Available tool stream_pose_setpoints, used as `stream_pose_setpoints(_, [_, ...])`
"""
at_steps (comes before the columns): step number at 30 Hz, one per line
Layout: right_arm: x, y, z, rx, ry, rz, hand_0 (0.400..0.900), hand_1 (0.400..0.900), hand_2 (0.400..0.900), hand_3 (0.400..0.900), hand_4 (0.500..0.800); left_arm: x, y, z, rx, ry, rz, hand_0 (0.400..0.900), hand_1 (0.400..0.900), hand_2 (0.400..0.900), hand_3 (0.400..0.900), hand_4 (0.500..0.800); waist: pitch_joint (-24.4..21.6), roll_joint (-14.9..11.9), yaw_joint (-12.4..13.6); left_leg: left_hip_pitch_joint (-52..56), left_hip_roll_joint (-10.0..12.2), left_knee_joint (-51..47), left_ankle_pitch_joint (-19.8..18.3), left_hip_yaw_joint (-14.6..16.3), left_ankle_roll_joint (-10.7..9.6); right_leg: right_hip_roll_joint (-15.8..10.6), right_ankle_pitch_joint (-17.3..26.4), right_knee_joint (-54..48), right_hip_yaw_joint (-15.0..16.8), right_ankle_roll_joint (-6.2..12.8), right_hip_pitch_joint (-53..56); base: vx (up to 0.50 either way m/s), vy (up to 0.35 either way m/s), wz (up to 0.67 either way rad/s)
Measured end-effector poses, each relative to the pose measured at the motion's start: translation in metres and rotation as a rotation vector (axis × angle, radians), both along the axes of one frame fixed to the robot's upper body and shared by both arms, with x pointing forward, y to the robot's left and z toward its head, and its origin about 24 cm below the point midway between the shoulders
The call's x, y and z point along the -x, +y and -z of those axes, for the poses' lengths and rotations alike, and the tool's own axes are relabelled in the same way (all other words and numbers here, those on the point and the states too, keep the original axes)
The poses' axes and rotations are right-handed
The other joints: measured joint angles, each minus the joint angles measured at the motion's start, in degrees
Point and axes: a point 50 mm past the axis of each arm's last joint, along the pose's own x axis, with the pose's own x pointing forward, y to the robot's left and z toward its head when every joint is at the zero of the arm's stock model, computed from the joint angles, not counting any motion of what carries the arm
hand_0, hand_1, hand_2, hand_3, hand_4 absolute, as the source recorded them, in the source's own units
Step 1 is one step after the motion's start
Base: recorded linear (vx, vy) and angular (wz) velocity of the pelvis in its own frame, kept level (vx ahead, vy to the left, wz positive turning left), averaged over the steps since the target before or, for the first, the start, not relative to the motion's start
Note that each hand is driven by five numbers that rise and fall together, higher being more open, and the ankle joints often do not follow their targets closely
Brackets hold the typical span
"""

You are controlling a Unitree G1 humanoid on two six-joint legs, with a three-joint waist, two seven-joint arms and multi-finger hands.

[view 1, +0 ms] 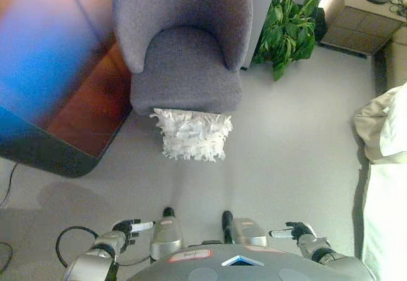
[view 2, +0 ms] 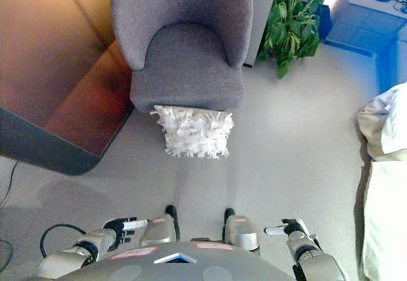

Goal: Pick up the pillow and put it on the sofa.

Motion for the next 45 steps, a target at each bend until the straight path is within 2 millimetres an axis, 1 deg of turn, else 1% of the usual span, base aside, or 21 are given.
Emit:
stream_pose_setpoints(2, [-0.002,-0.011,-0.004,0.03,-0.005,-0.002,0.9,0.9,0.9,0.9,0.8,0.001,-0.009,0.003,0.028,-0.001,0.005,0.9,0.9,0.9,0.9,0.8,0.96,1.63,0.26,0.57,-0.68,-6.3,-0.64,1.98,-0.06,0.08,0.4,-1.24,-1.16,-0.62,1.06,0.46,0.076,-0.69])
stream_pose_setpoints(5, [-0.006,-0.018,-0.007,0.043,-0.01,-0.004,0.9,0.9,0.9,0.9,0.8,0.005,-0.022,0.008,0.062,0.007,0.006,0.9,0.9,0.9,0.9,0.8,2.73,3.38,2.88,0.71,-1.93,-21.13,-0.21,-0.51,-1.54,1.57,1.31,-4.59,0.0,-2.0,1.64,0.41,0.077,-0.59])
stream_pose_setpoints(9, [-0.01,-0.019,-0.009,0.041,-0.028,-0.014,0.9,0.9,0.9,0.9,0.8,0.035,-0.033,0.016,0.1,0.085,-0.016,0.9,0.9,0.9,0.9,0.8,4.31,3.91,4.78,0.99,-0.78,-18.09,-0.78,0.3,-1.75,1.46,1.38,-8.23,3.6,-1.98,4.92,0.46,0.162,-0.33])
stream_pose_setpoints(10, [-0.014,-0.022,-0.011,0.048,-0.041,-0.028,0.9,0.9,0.9,0.9,0.8,0.043,-0.039,0.019,0.117,0.104,-0.021,0.9,0.9,0.9,0.9,0.8,3.84,4.93,5.12,1.2,-0.56,-16.07,-2.71,0.52,-1.61,1.32,0.97,-10.23,4.81,-1.07,6.1,0.58,0.219,-0.18])
stream_pose_setpoints(11, [-0.016,-0.026,-0.013,0.057,-0.05,-0.034,0.9,0.9,0.9,0.9,0.8,0.048,-0.046,0.021,0.135,0.115,-0.028,0.9,0.9,0.9,0.9,0.8,3.57,6.7,6.13,1.4,0.5,-15.63,-2.0,2.13,1.45,2.09,0.34,-7.63,4.41,-0.1,6.5,0.57,0.217,-0.13])
stream_pose_setpoints(13, [-0.017,-0.007,-0.005,0.0,-0.045,-0.041,0.9,0.9,0.9,0.9,0.8,0.042,-0.031,0.016,0.097,0.085,-0.023,0.9,0.9,0.9,0.9,0.8,3.49,4.02,7.18,2.59,-1.28,-14.39,-0.08,5.95,6.08,-0.64,-6.56,3.85,1.53,3.61,6.3,0.52,0.183,-0.09])
stream_pose_setpoints(14, [-0.01,0.001,-0.001,-0.024,-0.034,-0.04,0.9,0.9,0.9,0.9,0.8,0.038,-0.023,0.014,0.079,0.068,-0.018,0.9,0.9,0.9,0.9,0.8,2.84,2.67,7.67,2.56,-3.04,-13.07,-0.9,6.09,7.82,-2.34,-8.72,5.07,1.38,4.19,7.25,0.47,0.152,-0.13])
stream_pose_setpoints(16, [-0.013,0.011,0.001,-0.046,-0.049,-0.04,0.9,0.9,0.9,0.9,0.8,0.016,-0.013,0.007,0.05,0.007,0.011,0.9,0.9,0.9,0.9,0.8,1.69,0.51,7.64,0.84,-5.85,-9.01,-4.06,6.26,8.9,-5.49,-9.9,3.79,0.98,6.79,7.79,0.46,0.184,0.03])
stream_pose_setpoints(17, [-0.015,0.011,0.001,-0.044,-0.06,-0.034,0.9,0.9,0.9,0.9,0.8,0.009,-0.013,0.006,0.048,-0.006,0.021,0.9,0.9,0.9,0.9,0.8,1.33,1.0,7.87,0.64,-6.51,-9.21,-4.51,6.06,9.17,-5.7,-9.49,4.5,0.84,7.38,6.99,0.46,0.239,0.45])
stream_pose_setpoints(18, [-0.021,0.009,-0.001,-0.035,-0.09,-0.028,0.9,0.9,0.9,0.9,0.8,-0.005,-0.015,0.003,0.052,-0.032,0.043,0.9,0.9,0.9,0.9,0.8,1.08,2.13,7.19,0.99,-7.49,-10.62,-4.49,5.55,9.33,-5.52,-9.18,10.31,0.99,7.91,4.07,0.44,0.234,0.6])
stream_pose_setpoints(19, [-0.025,0.007,-0.003,-0.023,-0.108,-0.03,0.9,0.9,0.9,0.9,0.8,-0.006,-0.016,0.004,0.055,-0.027,0.058,0.9,0.9,0.9,0.9,0.8,1.01,3.47,5.79,1.94,-7.36,-12.4,-3.78,4.34,10.24,-5.38,-8.27,18.18,1.23,8.49,0.29,0.31,0.131,0.46])
stream_pose_setpoints(21, [-0.021,0.009,-0.002,-0.019,-0.113,-0.032,0.9,0.9,0.9,0.9,0.8,-0.008,-0.01,0.001,0.031,-0.019,0.106,0.9,0.9,0.9,0.9,0.8,0.66,4.0,2.86,5.36,-8.63,-15.88,-2.63,2.65,11.63,-6.98,-6.19,32.1,0.77,7.71,-5.61,0.11,-0.087,0.41])
stream_pose_setpoints(22, [-0.017,0.009,-0.001,-0.015,-0.103,-0.038,0.9,0.9,0.9,0.9,0.8,-0.014,-0.007,-0.002,0.014,-0.03,0.136,0.9,0.9,0.9,0.9,0.8,0.49,4.24,2.89,5.73,-8.78,-16.51,-2.65,2.5,11.75,-6.99,-7.12,32.33,0.28,6.98,-8.45,-0.12,-0.254,0.58])
stream_pose_setpoints(24, [-0.038,0.009,-0.006,0.005,-0.16,-0.079,0.9,0.9,0.9,0.9,0.8,-0.035,-0.001,-0.01,-0.011,-0.078,0.175,0.9,0.9,0.9,0.9,0.8,1.58,5.14,2.81,2.52,-8.35,-16.17,-2.2,-0.85,11.6,-5.34,-7.05,24.14,-2.36,6.43,-15.6,-0.24,-0.308,0.8])
stream_pose_setpoints(26, [-0.074,0.008,-0.019,0.029,-0.26,-0.105,0.9,0.9,0.9,0.9,0.8,-0.066,0.001,-0.022,-0.023,-0.153,0.179,0.9,0.9,0.9,0.9,0.8,4.29,5.66,0.58,-2.73,-8.51,-14.42,-1.15,-4.86,11.62,-2.85,-5.99,12.53,-1.7,6.89,-20.65,-0.15,-0.248,0.64])
stream_pose_setpoints(29, [-0.118,0.005,-0.04,0.05,-0.389,-0.087,0.9,0.9,0.9,0.9,0.8,-0.116,-0.008,-0.044,-0.004,-0.336,0.184,0.9,0.9,0.9,0.9,0.8,9.53,5.34,-0.44,-7.96,-11.32,-9.99,-0.86,-8.84,10.57,-2.97,-0.22,10.04,-0.14,5.27,-24.13,0.01,-0.168,0.23])
stream_pose_setpoints(31, [-0.152,0.005,-0.061,0.053,-0.494,-0.101,0.9,0.9,0.9,0.9,0.8,-0.127,-0.014,-0.049,0.011,-0.397,0.191,0.9,0.9,0.9,0.9,0.8,11.8,5.51,0.15,-11.08,-10.42,-6.23,-2.34,-7.61,9.02,-3.03,4.19,10.82,-1.56,4.27,-25.2,0.04,-0.123,0.15])
stream_pose_setpoints(33, [-0.186,0.004,-0.087,0.067,-0.603,-0.133,0.9,0.9,0.9,0.9,0.8,-0.127,-0.017,-0.049,0.027,-0.4,0.207,0.9,0.9,0.9,0.9,0.8,12.78,5.71,1.11,-13.55,-8.99,-3.93,-3.03,-6.67,7.97,-2.02,4.76,12.23,-2.25,3.45,-27.04,-0.04,-0.07,0.05])
stream_pose_setpoints(36, [-0.232,-0.016,-0.142,0.148,-0.748,-0.152,0.9,0.9,0.9,0.9,0.8,-0.125,-0.022,-0.047,0.081,-0.399,0.211,0.9,0.9,0.9,0.9,0.8,14.51,6.42,3.31,-17.83,-7.65,-1.05,-4.17,-7.03,7.09,-1.85,4.79,13.18,-4.39,3.27,-30.62,-0.03,-0.051,0.14])
stream_pose_setpoints(41, [-0.248,-0.066,-0.2,0.3,-0.819,-0.116,0.9,0.9,0.9,0.9,0.8,-0.15,-0.036,-0.067,0.186,-0.569,0.231,0.9,0.9,0.9,0.9,0.8,17.07,8.79,5.16,-23.17,-9.2,2.87,-5.25,-8.13,7.53,-3.86,3.83,18.29,-5.48,1.53,-35.54,-0.03,-0.028,0.15])
stream_pose_setpoints(45, [-0.257,-0.076,-0.227,0.352,-0.863,-0.133,0.9,0.9,0.9,0.9,0.8,-0.165,-0.035,-0.084,0.21,-0.658,0.257,0.9,0.9,0.9,0.9,0.8,18.13,10.52,6.21,-27.29,-10.43,6.12,-6.16,-8.38,7.95,-5.09,2.13,22.74,-5.4,1.7,-39.71,-0.02,-0.007,0.11])
